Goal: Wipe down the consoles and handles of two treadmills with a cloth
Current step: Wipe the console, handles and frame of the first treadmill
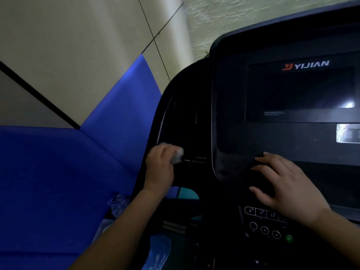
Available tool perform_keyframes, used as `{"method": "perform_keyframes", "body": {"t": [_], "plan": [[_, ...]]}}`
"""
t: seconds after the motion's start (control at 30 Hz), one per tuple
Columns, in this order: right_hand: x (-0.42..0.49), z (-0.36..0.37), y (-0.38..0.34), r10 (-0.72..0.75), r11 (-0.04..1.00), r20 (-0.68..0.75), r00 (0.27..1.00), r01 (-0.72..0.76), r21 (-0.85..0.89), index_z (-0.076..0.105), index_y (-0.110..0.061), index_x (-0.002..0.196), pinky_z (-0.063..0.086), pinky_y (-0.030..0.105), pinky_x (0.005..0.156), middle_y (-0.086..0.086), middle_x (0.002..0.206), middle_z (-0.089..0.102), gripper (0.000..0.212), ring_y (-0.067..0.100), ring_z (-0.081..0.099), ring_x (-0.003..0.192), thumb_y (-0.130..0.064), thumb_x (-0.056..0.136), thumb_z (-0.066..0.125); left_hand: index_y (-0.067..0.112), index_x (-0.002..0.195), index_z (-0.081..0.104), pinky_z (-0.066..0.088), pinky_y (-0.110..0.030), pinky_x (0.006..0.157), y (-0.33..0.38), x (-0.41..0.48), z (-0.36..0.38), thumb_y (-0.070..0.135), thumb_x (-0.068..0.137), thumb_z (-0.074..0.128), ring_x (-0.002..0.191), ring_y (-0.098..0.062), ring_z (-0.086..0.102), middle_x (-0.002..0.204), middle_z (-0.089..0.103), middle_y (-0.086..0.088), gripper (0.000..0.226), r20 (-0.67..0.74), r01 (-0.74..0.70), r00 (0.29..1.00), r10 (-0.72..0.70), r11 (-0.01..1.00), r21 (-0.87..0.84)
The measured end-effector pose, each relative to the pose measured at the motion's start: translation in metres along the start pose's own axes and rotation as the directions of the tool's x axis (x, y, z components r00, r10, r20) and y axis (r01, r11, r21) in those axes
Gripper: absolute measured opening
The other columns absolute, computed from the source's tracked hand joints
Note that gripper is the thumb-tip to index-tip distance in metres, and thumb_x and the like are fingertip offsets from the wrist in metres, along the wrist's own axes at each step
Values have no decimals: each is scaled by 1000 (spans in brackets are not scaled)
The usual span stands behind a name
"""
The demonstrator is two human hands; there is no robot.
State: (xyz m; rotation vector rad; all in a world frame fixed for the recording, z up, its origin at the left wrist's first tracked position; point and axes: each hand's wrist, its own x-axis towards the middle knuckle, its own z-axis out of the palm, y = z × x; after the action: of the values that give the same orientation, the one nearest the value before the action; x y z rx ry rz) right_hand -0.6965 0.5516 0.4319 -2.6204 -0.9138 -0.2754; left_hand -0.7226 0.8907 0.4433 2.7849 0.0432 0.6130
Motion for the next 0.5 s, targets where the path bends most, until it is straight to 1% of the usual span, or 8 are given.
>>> {"method": "perform_keyframes", "body": {"t": [0.03, 0.07, 0.17, 0.23, 0.3, 0.37, 0.4, 0.5], "plan": [[0, 1, 0, -1, 1000, 0, 1000, 1, 1, 64, -19, 111, 42, 42, 103, 2, 125, 56, 52, 22, 46, 130, -59, 82, 48, 16, 113, 63, 45, -34, 91, -9, 1, -8, 14, 87, 57, 107, -22, 46, 119, 52, -5, 27, -50, 60, 997, -59, 998, 26], [0, 1, 1, -3, 1000, -1, 1000, 3, 2, 64, -19, 111, 42, 42, 104, 2, 125, 56, 52, 22, 46, 130, -59, 82, 48, 17, 116, 62, 41, -33, 93, -15, 0, -14, 18, 88, 59, 112, -23, 42, 125, 46, -7, 28, -46, 92, 995, -88, 993, 77], [0, 2, 2, -9, 1000, -5, 1000, 9, 7, 64, -19, 111, 42, 42, 103, 2, 125, 56, 52, 22, 46, 130, -58, 82, 48, 18, 107, 66, 37, -38, 95, -22, 0, -16, 39, 90, 48, 116, -23, 35, 126, 42, -5, 32, 125, 66, 988, -92, 979, 195], [0, 2, 2, -8, 1000, -5, 1000, 8, 8, 64, -19, 111, 42, 42, 103, 2, 125, 55, 51, 22, 46, 130, -58, 82, 49, 14, 95, 68, 41, -39, 93, -27, 17, -14, 34, 89, 55, 110, -24, 39, 118, 47, -5, 25, 147, 50, 985, -87, 970, 238], [0, 3, 2, -10, 1000, -6, 1000, 10, 9, 64, -19, 111, 42, 42, 103, 2, 125, 55, 50, 22, 45, 130, -58, 83, 49, 12, 86, 66, 45, -41, 79, -27, 45, -19, 17, 79, 71, 99, -32, 46, 105, 52, -10, 10, 155, -19, 988, -23, 964, 267], [0, 3, 3, -10, 1000, -8, 1000, 10, 14, 64, -19, 111, 42, 42, 103, 2, 125, 56, 50, 22, 46, 130, -58, 82, 50, 12, 80, 63, 45, -39, 67, -30, 69, -23, 8, 66, 78, 88, -36, 51, 94, 53, -13, 21, 213, -172, 970, 115, 948, 268], [0, 3, 3, -9, 1000, -10, 1000, 9, 15, 64, -19, 111, 42, 42, 103, 2, 125, 56, 50, 22, 46, 130, -58, 82, 51, 14, 83, 63, 45, -38, 67, -30, 82, -24, 11, 68, 77, 90, -35, 51, 96, 52, -11, 20, 243, -182, 963, 119, 949, 257], [-1, 4, 3, -6, 1000, -16, 1000, 6, 16, 65, -19, 110, 42, 42, 103, 2, 125, 56, 49, 22, 46, 130, -57, 82, 52, 16, 88, 52, 47, -44, 76, -21, 120, -30, 31, 74, 59, 96, -28, 50, 102, 48, -5, 22, 161, 49, 985, -58, 997, 58]]}}
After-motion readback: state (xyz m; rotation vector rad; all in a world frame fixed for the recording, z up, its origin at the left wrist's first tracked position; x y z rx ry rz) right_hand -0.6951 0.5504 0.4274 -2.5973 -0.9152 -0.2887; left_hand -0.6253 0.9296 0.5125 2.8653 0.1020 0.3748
